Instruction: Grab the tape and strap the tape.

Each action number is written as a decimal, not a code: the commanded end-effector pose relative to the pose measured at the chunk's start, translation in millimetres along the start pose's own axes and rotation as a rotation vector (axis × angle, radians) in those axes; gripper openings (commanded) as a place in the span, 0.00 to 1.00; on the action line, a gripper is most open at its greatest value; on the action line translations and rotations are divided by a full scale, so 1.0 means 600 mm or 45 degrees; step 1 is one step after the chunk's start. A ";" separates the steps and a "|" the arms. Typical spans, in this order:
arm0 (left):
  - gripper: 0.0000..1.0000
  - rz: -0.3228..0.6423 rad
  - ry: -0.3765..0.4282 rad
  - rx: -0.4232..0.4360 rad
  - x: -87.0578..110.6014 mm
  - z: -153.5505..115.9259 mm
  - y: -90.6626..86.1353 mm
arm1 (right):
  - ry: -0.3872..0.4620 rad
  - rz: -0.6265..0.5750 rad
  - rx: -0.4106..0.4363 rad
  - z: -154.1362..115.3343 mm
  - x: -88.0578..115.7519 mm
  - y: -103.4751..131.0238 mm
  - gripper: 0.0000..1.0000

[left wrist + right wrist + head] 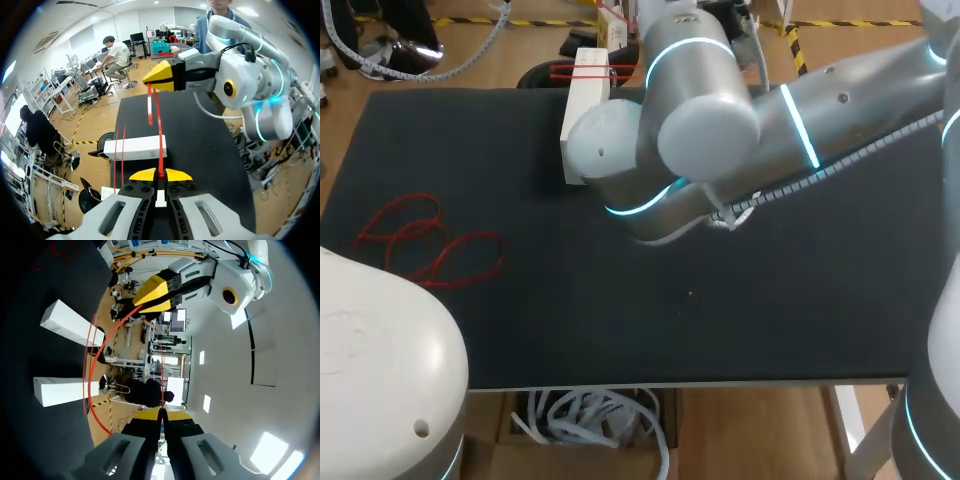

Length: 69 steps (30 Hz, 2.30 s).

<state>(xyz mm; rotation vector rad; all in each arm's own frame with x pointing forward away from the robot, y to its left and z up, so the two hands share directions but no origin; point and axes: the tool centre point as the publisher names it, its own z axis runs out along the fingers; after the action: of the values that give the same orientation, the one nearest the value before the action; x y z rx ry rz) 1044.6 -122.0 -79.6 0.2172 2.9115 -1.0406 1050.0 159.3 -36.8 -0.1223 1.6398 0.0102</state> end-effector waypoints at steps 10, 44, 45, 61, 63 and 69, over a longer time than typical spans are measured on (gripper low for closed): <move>0.00 -0.002 0.001 -0.003 0.000 -0.001 -0.001 | -0.005 -0.052 -0.003 0.003 0.004 0.047 0.00; 0.00 -0.002 0.001 -0.003 0.000 -0.001 -0.001 | 0.040 -0.107 -0.025 0.004 0.024 0.084 0.00; 0.00 -0.002 0.001 -0.003 0.000 -0.001 -0.001 | 0.041 -0.108 -0.024 0.004 0.024 0.084 0.00; 0.00 -0.002 0.001 -0.003 0.000 -0.001 -0.001 | 0.045 -0.122 -0.027 0.004 0.027 0.092 0.00; 0.00 -0.002 0.001 -0.003 0.000 -0.001 -0.001 | 0.045 -0.123 -0.030 0.005 0.027 0.095 0.00; 0.00 -0.002 0.001 -0.003 0.000 -0.001 -0.001 | 0.048 -0.133 -0.033 0.006 0.028 0.101 0.00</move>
<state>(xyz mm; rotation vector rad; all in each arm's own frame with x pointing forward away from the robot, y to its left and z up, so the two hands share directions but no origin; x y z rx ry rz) 1044.6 -121.9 -79.6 0.2172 2.9116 -1.0406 1046.3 216.4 -59.8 -0.2275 1.6648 -0.0439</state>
